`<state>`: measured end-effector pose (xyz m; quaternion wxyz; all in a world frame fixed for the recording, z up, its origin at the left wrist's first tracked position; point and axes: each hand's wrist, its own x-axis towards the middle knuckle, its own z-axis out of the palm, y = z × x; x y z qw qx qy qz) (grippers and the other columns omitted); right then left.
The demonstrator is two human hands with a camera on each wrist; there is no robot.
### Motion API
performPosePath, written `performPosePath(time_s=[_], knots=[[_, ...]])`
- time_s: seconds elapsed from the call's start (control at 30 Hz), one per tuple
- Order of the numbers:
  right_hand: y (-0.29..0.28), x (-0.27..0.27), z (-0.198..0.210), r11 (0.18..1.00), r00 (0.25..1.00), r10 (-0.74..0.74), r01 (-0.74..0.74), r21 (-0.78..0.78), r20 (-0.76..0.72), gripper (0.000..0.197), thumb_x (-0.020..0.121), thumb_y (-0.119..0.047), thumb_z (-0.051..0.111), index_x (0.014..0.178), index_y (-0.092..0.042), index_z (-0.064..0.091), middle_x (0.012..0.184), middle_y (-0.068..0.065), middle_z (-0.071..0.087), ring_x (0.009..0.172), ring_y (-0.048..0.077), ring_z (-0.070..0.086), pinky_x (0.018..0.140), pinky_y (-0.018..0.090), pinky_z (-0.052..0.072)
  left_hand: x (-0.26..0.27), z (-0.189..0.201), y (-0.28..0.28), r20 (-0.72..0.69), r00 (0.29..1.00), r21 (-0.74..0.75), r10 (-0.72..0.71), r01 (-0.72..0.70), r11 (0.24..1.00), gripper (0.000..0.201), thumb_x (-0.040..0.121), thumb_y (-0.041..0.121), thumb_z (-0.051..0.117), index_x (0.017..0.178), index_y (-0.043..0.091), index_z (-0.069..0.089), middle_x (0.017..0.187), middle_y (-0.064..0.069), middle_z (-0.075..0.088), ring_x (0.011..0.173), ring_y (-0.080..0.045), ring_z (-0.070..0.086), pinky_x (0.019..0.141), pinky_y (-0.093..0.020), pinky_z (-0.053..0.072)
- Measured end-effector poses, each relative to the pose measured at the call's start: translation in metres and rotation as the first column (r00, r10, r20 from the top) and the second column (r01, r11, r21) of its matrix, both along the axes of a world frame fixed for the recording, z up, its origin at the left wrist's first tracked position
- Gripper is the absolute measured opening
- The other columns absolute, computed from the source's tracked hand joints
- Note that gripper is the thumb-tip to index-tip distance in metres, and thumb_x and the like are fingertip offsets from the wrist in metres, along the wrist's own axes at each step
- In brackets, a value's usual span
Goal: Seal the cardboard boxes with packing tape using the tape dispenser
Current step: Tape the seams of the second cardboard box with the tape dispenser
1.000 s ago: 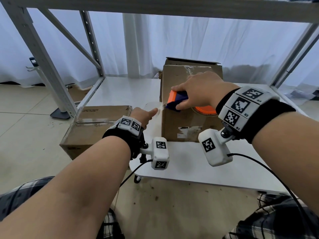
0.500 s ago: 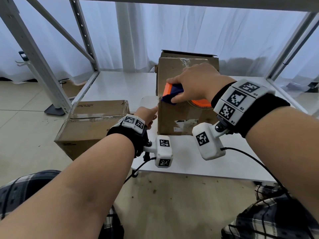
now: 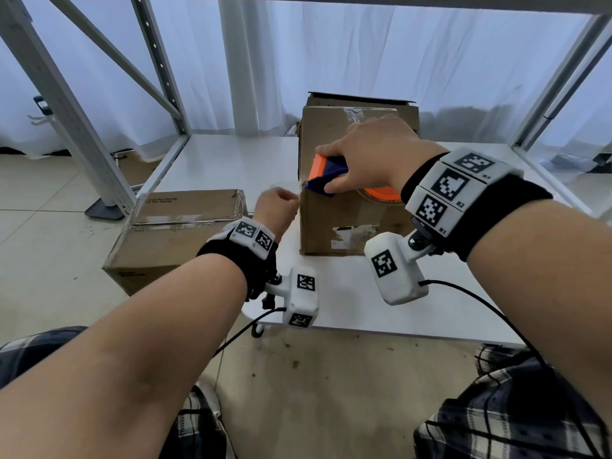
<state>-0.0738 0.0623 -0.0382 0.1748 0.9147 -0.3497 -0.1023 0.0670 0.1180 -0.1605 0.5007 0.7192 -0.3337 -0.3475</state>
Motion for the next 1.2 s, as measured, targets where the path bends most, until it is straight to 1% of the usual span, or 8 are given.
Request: performPosePath(time_s=[0.07, 0.23, 0.43, 0.77, 0.87, 1.0, 1.13, 1.2], knots=[[0.0, 0.0, 0.0, 1.0, 1.0, -0.001, 0.001, 0.0, 0.004, 0.071, 0.083, -0.072, 0.045, 0.146, -0.043, 0.028, 0.136, 0.007, 0.049, 0.123, 0.031, 0.047, 0.088, 0.039, 0.039, 0.001, 0.014, -0.001, -0.074, 0.997, -0.143, 0.037, -0.047, 0.989, 0.015, 0.088, -0.003, 0.056, 0.077, 0.006, 0.061, 0.076, -0.01, 0.061, 0.076, -0.023, 0.061, 0.08, -0.033, 0.056], [0.002, 0.0, 0.0, 1.0, 1.0, -0.002, 0.003, -0.006, 0.004, 0.072, 0.083, -0.073, 0.044, 0.146, -0.043, 0.029, 0.137, 0.007, 0.049, 0.123, 0.031, 0.047, 0.091, 0.04, 0.037, 0.004, 0.027, 0.008, -0.202, 0.979, -0.184, 0.006, -0.044, 0.982, 0.016, 0.092, -0.005, 0.051, 0.103, -0.006, 0.063, 0.085, -0.016, 0.065, 0.074, -0.02, 0.064, 0.069, -0.022, 0.057], [0.001, -0.001, 0.001, 1.0, 1.0, 0.014, -0.014, 0.008, 0.017, 0.071, 0.083, -0.072, 0.044, 0.146, -0.041, 0.031, 0.135, 0.004, 0.051, 0.121, 0.029, 0.049, 0.088, 0.04, 0.04, -0.001, 0.001, 0.016, -0.096, 0.983, 0.131, -0.154, 0.166, 0.978, 0.027, 0.091, -0.012, 0.048, 0.115, -0.007, 0.059, 0.084, -0.011, 0.06, 0.072, -0.016, 0.059, 0.062, -0.017, 0.053], [0.0, 0.001, 0.007, 0.999, 1.0, 0.01, -0.01, 0.044, -0.01, 0.07, 0.083, -0.072, 0.045, 0.145, -0.043, 0.032, 0.135, -0.001, 0.052, 0.122, 0.024, 0.05, 0.085, 0.038, 0.045, 0.016, 0.007, 0.023, 0.256, 0.936, -0.022, -0.24, 0.254, 0.967, 0.033, 0.093, -0.001, 0.051, 0.126, 0.001, 0.057, 0.116, -0.012, 0.066, 0.097, -0.011, 0.058, 0.07, -0.004, 0.043], [0.0, 0.002, 0.006, 0.999, 1.0, 0.008, -0.008, 0.042, -0.019, 0.07, 0.083, -0.072, 0.045, 0.145, -0.043, 0.031, 0.135, 0.0, 0.051, 0.122, 0.024, 0.049, 0.085, 0.038, 0.045, 0.011, -0.004, 0.024, 0.301, 0.877, 0.204, -0.374, 0.324, 0.924, 0.039, 0.094, 0.01, 0.056, 0.132, 0.003, 0.053, 0.116, -0.011, 0.064, 0.095, -0.018, 0.057, 0.067, -0.011, 0.045], [0.001, 0.001, 0.006, 0.999, 1.0, 0.005, -0.005, 0.037, -0.015, 0.07, 0.084, -0.072, 0.044, 0.146, -0.043, 0.03, 0.136, 0.001, 0.051, 0.121, 0.025, 0.049, 0.083, 0.038, 0.045, 0.011, -0.008, 0.025, 0.393, 0.718, 0.417, -0.575, 0.418, 0.807, 0.045, 0.096, 0.008, 0.046, 0.141, 0.007, 0.041, 0.131, -0.012, 0.056, 0.116, -0.026, 0.055, 0.095, -0.029, 0.044], [0.001, 0.001, 0.007, 0.999, 1.0, 0.012, -0.012, 0.044, -0.005, 0.07, 0.083, -0.072, 0.045, 0.145, -0.043, 0.031, 0.134, -0.002, 0.052, 0.122, 0.024, 0.049, 0.081, 0.037, 0.045, 0.028, 0.004, 0.024, 0.47, 0.82, 0.09, -0.328, 0.325, 0.942, 0.037, 0.095, -0.001, 0.043, 0.129, 0.009, 0.052, 0.117, -0.012, 0.063, 0.088, -0.015, 0.059, 0.075, -0.021, 0.049], [0.001, 0.002, 0.007, 0.999, 1.0, 0.009, -0.009, 0.045, -0.008, 0.07, 0.082, -0.073, 0.045, 0.145, -0.043, 0.032, 0.136, -0.002, 0.052, 0.123, 0.024, 0.049, 0.083, 0.037, 0.045, 0.031, 0.011, 0.023, 0.565, 0.777, -0.031, -0.28, 0.358, 0.933, 0.034, 0.094, 0.003, 0.05, 0.126, 0.014, 0.047, 0.116, -0.005, 0.061, 0.09, -0.012, 0.059, 0.077, -0.019, 0.047]])
